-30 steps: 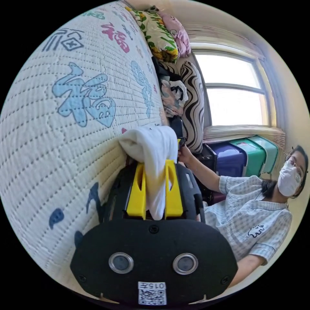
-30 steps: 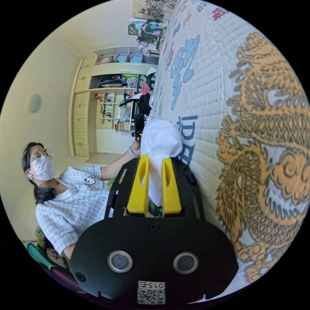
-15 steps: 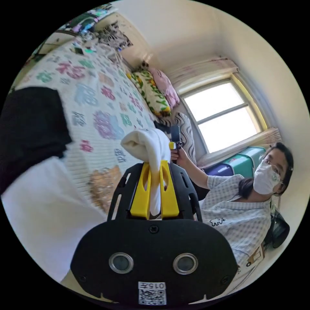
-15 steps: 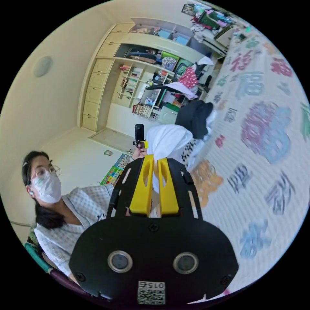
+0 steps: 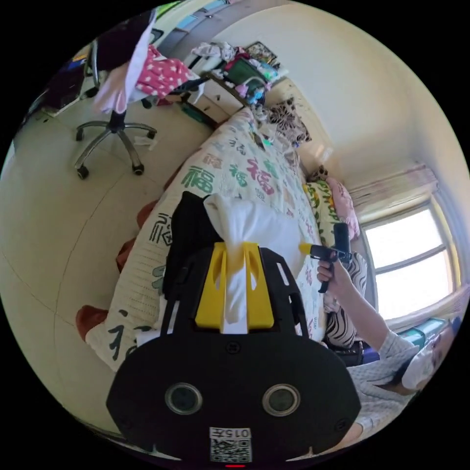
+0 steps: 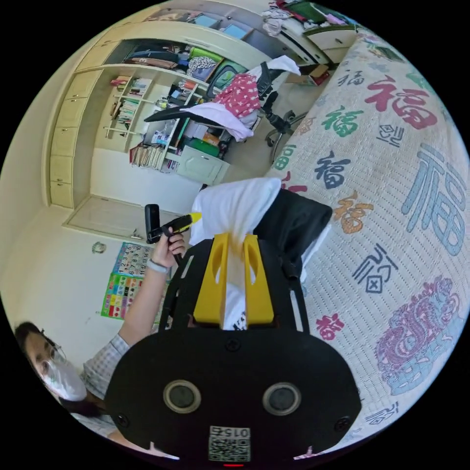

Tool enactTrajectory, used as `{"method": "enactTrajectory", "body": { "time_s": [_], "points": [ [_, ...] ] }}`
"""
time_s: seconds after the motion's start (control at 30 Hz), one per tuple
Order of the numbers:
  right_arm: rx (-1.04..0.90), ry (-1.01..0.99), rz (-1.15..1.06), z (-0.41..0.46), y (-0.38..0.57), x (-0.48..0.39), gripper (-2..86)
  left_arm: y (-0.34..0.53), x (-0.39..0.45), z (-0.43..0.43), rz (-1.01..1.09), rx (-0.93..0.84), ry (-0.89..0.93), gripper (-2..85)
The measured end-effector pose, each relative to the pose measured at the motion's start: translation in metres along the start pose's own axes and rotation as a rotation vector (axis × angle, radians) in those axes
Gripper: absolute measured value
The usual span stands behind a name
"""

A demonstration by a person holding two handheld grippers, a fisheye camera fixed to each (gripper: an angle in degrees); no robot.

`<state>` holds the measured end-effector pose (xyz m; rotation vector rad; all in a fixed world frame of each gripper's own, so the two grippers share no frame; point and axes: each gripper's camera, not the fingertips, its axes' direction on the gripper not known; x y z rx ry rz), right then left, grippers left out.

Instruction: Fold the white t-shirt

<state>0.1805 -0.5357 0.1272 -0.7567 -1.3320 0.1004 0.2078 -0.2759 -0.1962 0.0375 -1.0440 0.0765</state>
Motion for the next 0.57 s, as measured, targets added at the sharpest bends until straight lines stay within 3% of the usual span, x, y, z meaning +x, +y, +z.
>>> {"method": "enactTrajectory", "body": {
  "time_s": [0.2, 0.43, 0.57],
  "points": [
    [-0.028, 0.234, -0.173, 0.042, 0.039, 0.003, 11.5, 0.135, 0.029, -0.06, 0.147, 0.22, -0.07, 9.4],
    [-0.315, -0.107, -0.174, 0.173, 0.098, 0.029, 9.2, 0.339, 0.073, -0.057, 0.183, 0.254, -0.119, 11.2],
    [-0.281, -0.243, -0.135, 0.23, 0.081, 0.032, 1.7, 0.431, 0.12, -0.029, 0.2, 0.337, -0.168, 13.2]
  ]
}}
